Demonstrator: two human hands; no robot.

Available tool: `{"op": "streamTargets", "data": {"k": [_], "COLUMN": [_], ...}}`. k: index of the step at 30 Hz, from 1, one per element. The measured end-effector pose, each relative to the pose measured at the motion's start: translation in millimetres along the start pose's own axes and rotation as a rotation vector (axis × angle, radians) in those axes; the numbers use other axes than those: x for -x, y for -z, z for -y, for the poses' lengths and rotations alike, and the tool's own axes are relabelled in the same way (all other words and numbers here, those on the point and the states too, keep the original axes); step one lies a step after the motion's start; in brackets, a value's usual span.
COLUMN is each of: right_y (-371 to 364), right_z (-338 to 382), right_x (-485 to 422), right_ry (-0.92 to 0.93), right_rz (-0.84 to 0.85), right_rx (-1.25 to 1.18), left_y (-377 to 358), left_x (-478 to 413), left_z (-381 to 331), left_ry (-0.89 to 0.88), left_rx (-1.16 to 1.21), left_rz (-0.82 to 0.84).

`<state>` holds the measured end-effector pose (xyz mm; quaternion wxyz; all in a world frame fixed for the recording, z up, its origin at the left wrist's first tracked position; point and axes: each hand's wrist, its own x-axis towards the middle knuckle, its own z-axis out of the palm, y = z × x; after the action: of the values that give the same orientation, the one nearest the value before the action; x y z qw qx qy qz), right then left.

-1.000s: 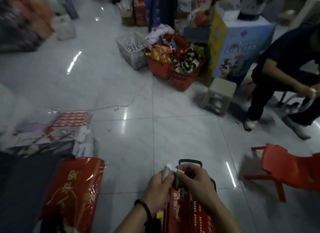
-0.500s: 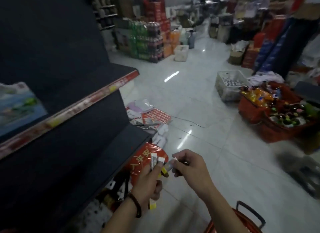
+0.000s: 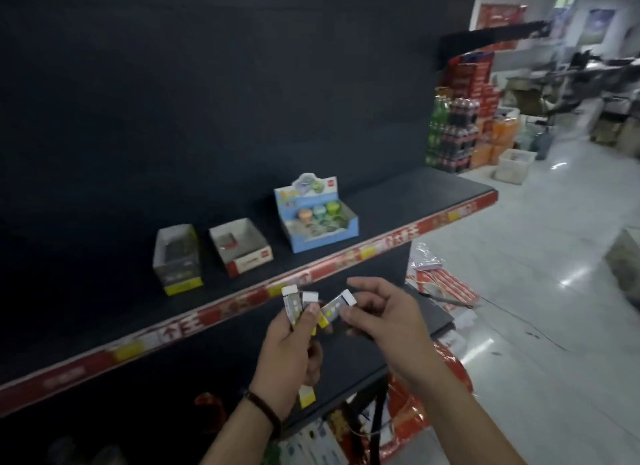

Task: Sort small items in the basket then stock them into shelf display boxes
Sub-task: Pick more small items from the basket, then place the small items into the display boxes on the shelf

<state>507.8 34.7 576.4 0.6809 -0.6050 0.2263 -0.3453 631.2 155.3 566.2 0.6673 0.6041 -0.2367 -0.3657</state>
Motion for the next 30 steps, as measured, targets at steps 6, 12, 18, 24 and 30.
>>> {"op": "streamTargets", "data": {"k": [6, 12, 18, 24, 30], "right_y": [-113.5, -176.0, -215.2, -253.8, -289.2], "right_z": [-8.7, 10.2, 16.8, 17.7, 6.0], "right_x": [-32.1, -78.5, -160.1, -239.7, -290.6], "right_ry": [-0.032, 0.010, 0.071, 0.225, 0.226], "right_rz": [0.073, 0.218, 0.358, 0.451, 0.583], "right_rx": [-0.032, 0.030, 0.269, 0.706, 0.848], "left_y": [92.5, 149.8, 216.6, 249.2, 250.3], "left_x": [-17.6, -22.1, -45.8, -87.5, -102.9], "left_z": [-31.6, -53.4, -63.7, -62.6, -65.6], "left_ry": [-0.114, -0.228, -0.452, -0.374, -0.185], "left_rx": [-0.035, -0.086, -0.444, -0.399, -0.139], "left_rz": [-0.096, -0.272, -0.649, -0.779, -0.698]}}
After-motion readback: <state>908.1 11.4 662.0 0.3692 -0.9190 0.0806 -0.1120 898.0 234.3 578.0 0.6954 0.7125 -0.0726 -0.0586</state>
